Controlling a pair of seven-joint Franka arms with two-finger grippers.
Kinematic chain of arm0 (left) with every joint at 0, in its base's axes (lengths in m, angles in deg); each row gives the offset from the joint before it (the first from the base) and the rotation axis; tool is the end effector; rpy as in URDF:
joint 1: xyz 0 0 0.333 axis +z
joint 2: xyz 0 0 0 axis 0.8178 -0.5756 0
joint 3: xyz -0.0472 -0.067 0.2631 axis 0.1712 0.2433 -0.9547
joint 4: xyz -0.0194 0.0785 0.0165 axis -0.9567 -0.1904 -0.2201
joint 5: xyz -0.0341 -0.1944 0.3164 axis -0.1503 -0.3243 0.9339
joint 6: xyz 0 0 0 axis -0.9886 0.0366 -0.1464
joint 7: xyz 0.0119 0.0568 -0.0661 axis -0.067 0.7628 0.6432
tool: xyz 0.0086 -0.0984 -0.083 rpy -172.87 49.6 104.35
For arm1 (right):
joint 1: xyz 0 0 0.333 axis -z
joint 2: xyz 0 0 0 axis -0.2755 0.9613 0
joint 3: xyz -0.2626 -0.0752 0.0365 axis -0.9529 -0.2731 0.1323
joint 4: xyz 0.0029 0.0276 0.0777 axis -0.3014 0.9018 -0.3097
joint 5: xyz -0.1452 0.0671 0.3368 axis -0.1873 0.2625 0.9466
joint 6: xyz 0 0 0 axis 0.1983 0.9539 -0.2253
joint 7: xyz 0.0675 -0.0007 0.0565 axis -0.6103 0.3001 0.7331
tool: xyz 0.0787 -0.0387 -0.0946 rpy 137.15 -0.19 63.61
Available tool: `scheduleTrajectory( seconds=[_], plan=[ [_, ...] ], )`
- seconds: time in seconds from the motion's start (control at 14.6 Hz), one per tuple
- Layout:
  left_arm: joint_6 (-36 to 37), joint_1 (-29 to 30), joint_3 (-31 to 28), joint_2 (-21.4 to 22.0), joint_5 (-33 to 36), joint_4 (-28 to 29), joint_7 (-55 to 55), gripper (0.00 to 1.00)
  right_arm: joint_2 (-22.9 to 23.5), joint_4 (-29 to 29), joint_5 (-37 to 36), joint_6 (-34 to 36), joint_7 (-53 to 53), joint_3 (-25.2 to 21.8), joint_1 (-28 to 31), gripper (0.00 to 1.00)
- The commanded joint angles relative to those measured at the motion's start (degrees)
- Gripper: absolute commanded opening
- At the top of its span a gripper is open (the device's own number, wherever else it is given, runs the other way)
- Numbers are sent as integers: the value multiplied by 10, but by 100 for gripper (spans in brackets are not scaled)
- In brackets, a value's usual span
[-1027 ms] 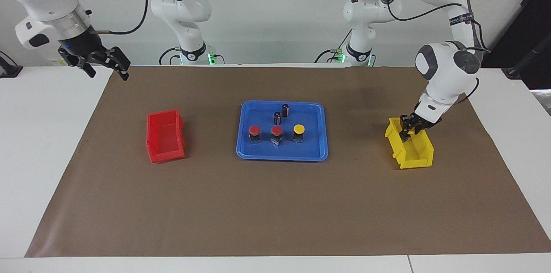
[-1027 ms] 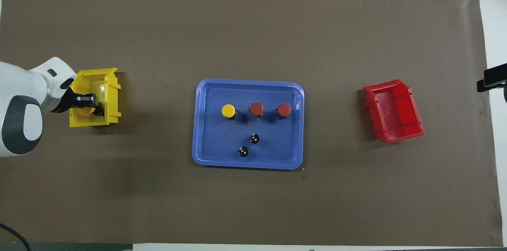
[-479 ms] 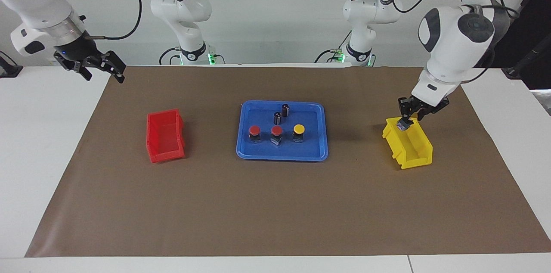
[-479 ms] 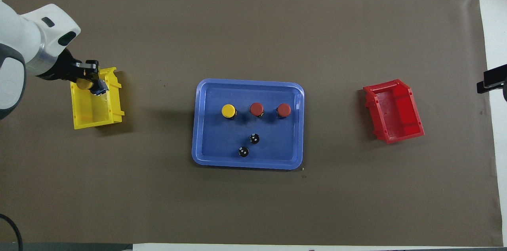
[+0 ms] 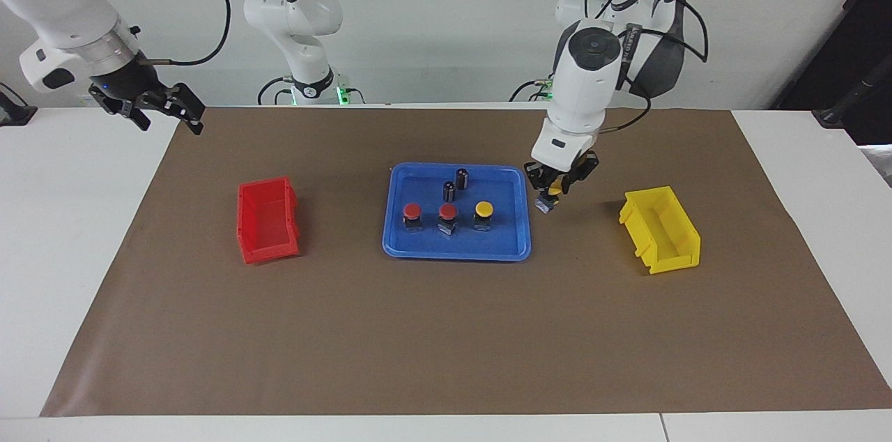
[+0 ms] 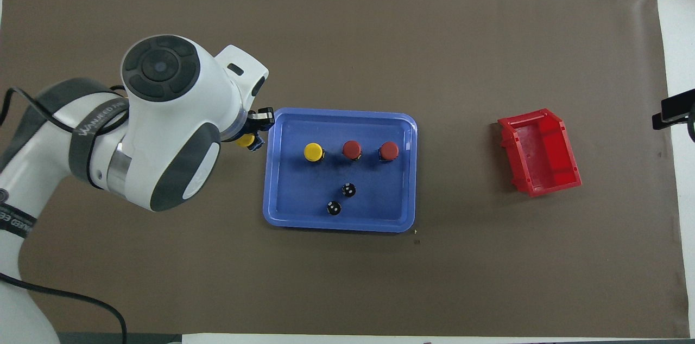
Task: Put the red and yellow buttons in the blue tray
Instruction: 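Lower the yellow button into the tray beside the other yellow and open the left gripper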
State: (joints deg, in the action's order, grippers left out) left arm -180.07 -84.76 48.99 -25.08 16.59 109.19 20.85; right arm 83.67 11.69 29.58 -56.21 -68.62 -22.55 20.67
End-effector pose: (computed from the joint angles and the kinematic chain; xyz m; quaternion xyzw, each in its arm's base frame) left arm 0.4933 -0.2930 0.4051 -0.9985 -0.0499 -0.0072 0.0204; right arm 0.5196 -0.0820 0.5548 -0.9967 0.0633 0.0507 0.0045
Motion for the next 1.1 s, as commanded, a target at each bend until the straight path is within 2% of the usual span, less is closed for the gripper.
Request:
scheduleTrajectory(
  seconds=[0.0, 0.21, 0.48, 0.89, 1.03],
  plan=[
    [-48, -20, -9, 7, -18, 36, 25, 1, -6, 8, -6, 0, 6, -2, -4, 100],
    [-114, -34, -10, -1, -18, 78, 46, 1, -7, 8, -6, 0, 6, 1, -10, 100],
    [-146, -35, -10, -24, -18, 85, 49, 1, -7, 9, -5, 4, 7, 2, -11, 100],
    [-169, -34, -10, -16, -18, 119, 44, 2, -7, 8, -4, 4, 7, 2, -11, 100],
    [-172, -33, -10, -15, -18, 123, 42, 9, -8, 9, -4, 4, 7, 2, -11, 100]
  ],
)
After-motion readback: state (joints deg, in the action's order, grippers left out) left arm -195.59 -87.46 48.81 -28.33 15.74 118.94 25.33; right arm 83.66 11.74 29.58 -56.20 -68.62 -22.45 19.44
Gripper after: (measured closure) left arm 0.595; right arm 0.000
